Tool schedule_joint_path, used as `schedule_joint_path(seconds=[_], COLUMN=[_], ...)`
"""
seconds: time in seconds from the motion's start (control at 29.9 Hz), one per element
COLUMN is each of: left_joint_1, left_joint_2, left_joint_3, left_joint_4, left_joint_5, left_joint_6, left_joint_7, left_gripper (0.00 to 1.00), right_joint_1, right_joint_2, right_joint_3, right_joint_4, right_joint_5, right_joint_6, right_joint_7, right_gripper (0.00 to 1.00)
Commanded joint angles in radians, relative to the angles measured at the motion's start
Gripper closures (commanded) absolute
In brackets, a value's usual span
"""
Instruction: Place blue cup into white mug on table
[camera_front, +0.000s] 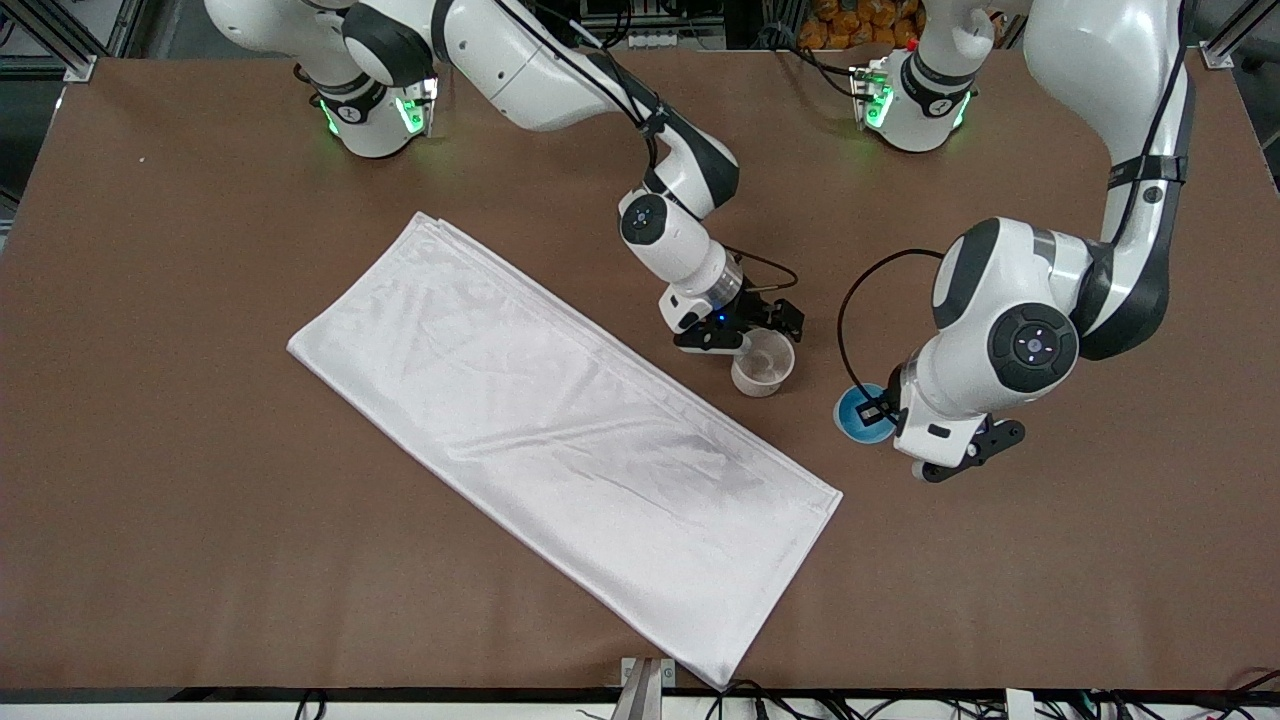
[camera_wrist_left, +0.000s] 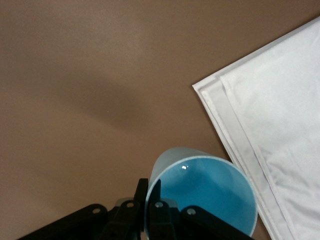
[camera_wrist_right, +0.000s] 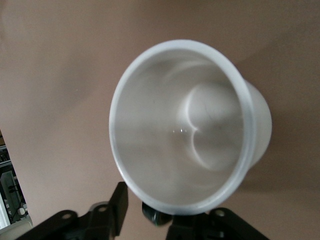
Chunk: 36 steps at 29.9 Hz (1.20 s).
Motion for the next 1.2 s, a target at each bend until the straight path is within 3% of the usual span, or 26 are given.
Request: schedule_joint_path(seconds=[0.0, 0.13, 0.33, 0.53, 0.73, 1.04, 1.17], left_joint_1=[-0.005, -0.009, -0.009, -0.008, -0.009, -0.015, -0.017], left_joint_2=[-0.021, -0.022, -0.022, -0.022, -0.021, -0.027, -0.059], left_joint_3=[0.003, 0.003, 0.003, 0.003, 0.003, -0.036, -0.043], left_joint_4=[-0.020, -0.020, -0.020, -0.020, -0.021, -0.063, -0.110], left_joint_5=[-0.031, -0.035, -0.037, -0.037, -0.052, -0.106, -0.117], left_joint_6=[-0.022, -0.026, -0.038, -0.038, -0.038, -0.058, -0.022], left_joint_7=[0.017, 0.016, 0.017, 0.017, 0.019, -0.004, -0.044], left_gripper=[1.00, 1.00, 1.00, 1.00, 1.00, 1.00, 1.00], right_joint_1=[-0.003, -0.004, -0.003, -0.012, -0.018, -0.021, -0.021], right_joint_2=[-0.081, -0.170, -0.299, -0.426, -0.550, -0.695, -0.739], right_joint_3=[-0.014, -0.046, -0.129, -0.187, -0.275, -0.425, -0.514], right_joint_4=[-0.126, -0.198, -0.203, -0.204, -0.203, -0.195, -0.194], right_joint_5=[-0.063, -0.116, -0.174, -0.231, -0.352, -0.524, -0.530], right_joint_6=[-0.016, -0.131, -0.431, -0.649, -0.853, -1.066, -1.120], right_joint_7=[-0.009, -0.009, -0.001, -0.009, -0.070, -0.226, -0.349], right_gripper=[0.00, 0.00, 0.00, 0.00, 0.00, 0.00, 0.00])
